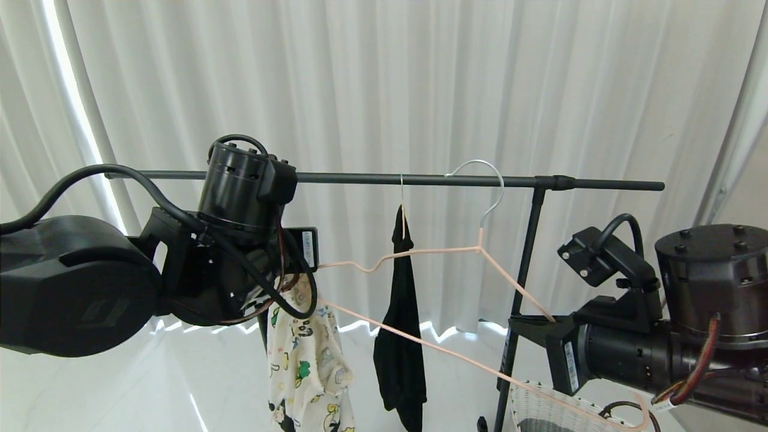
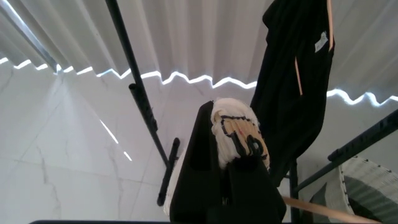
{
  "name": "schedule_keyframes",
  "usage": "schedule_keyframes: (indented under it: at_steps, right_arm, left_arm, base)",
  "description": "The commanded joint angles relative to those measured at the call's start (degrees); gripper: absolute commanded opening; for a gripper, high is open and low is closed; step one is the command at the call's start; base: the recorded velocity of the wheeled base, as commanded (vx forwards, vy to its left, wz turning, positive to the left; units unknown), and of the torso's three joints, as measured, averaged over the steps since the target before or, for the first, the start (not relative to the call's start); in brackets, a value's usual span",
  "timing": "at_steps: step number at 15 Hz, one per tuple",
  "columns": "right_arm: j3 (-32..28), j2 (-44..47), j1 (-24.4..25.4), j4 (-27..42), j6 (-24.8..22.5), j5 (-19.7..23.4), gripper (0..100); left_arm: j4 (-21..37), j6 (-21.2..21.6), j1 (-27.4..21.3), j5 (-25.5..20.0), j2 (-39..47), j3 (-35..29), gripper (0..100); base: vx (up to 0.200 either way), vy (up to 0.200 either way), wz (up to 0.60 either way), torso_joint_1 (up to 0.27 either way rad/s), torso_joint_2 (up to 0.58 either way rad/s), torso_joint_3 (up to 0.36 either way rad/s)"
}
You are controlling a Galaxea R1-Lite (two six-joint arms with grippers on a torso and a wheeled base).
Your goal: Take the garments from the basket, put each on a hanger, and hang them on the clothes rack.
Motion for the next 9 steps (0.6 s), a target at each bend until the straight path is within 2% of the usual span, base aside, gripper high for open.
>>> schedule_keyframes:
  at_steps: [1,6,9]
  right_arm:
    - [-1.29,2.92,0.25,-0.54,0.26,-0.91,0]
    - [-5.68,7.66,1.74,-2.03,0.96,-2.58,0]
    - [-7.62,9.77,4.29,-2.03,1.14,-2.76,0]
  left_arm:
    - [-0.02,-0.03,0.01,0.03,-0.16,-0.16,0]
    - [-0.02,-0.03,0.01,0.12,0.11,-1.56,0]
    - [-0.02,-0.03,0.01,0.03,0.11,-1.91,0]
  base:
    - [0.000,0.000,0.00,0.000,0.00,0.000]
    - [0.000,0.000,0.00,0.000,0.00,0.000]
    - [0.000,0.000,0.00,0.000,0.00,0.000]
